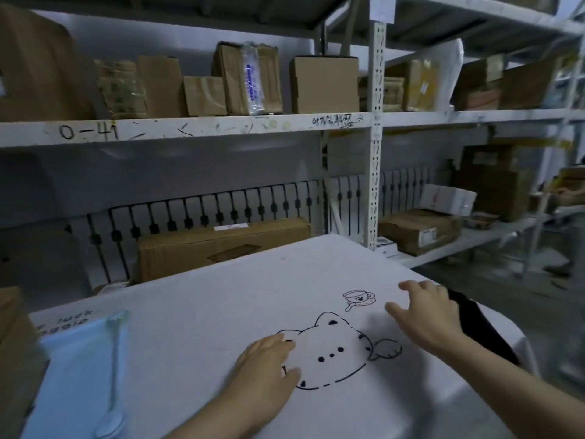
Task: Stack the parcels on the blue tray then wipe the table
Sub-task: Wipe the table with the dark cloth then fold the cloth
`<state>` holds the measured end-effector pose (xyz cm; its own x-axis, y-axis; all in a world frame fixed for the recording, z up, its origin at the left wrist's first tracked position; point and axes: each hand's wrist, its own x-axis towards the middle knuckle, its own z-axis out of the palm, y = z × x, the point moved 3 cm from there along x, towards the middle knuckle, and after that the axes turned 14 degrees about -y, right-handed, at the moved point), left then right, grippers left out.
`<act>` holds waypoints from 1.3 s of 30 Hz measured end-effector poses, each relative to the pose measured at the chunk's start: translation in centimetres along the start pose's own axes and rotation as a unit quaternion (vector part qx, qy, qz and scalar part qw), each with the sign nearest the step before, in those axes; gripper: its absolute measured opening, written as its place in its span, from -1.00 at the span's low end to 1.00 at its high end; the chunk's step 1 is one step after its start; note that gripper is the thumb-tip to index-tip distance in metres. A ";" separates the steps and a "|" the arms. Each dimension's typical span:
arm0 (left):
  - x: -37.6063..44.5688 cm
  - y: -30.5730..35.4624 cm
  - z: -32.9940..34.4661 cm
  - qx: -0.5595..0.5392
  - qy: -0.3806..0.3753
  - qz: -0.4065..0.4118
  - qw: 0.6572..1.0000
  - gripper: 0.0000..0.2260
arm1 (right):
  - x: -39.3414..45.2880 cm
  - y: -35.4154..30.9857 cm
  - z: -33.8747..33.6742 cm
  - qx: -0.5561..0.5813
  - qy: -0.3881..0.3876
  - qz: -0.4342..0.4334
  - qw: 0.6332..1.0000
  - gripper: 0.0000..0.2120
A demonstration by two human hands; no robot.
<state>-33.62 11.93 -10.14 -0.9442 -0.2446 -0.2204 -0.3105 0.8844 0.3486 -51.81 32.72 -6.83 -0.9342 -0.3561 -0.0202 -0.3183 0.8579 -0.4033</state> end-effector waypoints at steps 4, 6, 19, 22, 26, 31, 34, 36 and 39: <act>0.0 0.4 0.9 0.058 0.021 -0.009 0.998 -0.77 | 1.4 5.5 0.8 -0.088 -0.037 0.089 0.991 -0.43; -0.1 0.3 1.0 0.067 0.036 -0.002 0.997 -0.76 | 1.5 7.2 1.7 -0.116 -0.053 0.107 0.986 -0.45; -0.4 -2.0 1.4 -0.172 0.056 0.030 0.983 -0.60 | 0.7 2.2 1.0 0.117 0.010 -0.105 0.988 -0.82; -1.3 -1.9 0.0 -0.352 0.102 0.013 0.930 -0.48 | -1.8 -3.1 -0.1 0.292 -0.110 -0.185 0.932 -0.79; -4.3 -2.1 -3.8 -0.507 0.142 0.008 0.850 -0.46 | -5.1 -9.3 -1.4 0.412 -0.231 -0.244 0.847 -0.79; -7.5 -5.0 -5.9 -0.638 0.137 0.009 0.757 -0.72 | -8.4 -14.8 -1.5 0.468 -0.340 -0.281 0.766 -0.80; -9.3 -6.5 -6.1 -0.668 0.145 0.011 0.730 -0.78 | -8.2 -15.8 -0.3 0.375 -0.279 -0.260 0.845 -0.82; -10.1 -6.9 -6.3 -0.671 0.138 0.013 0.728 -0.74 | -8.3 -15.9 0.7 0.314 -0.243 -0.251 0.883 -0.79; -10.8 -6.6 -6.6 -0.667 0.128 0.024 0.734 -0.72 | -9.7 -16.6 2.5 0.261 -0.245 -0.298 0.885 -0.55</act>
<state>-22.13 6.16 -4.07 -0.8944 -0.4432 -0.0597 0.0538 -0.2391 0.9695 -37.04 21.07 -2.23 -0.4021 -0.9156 -0.0044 -0.4944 0.2211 -0.8407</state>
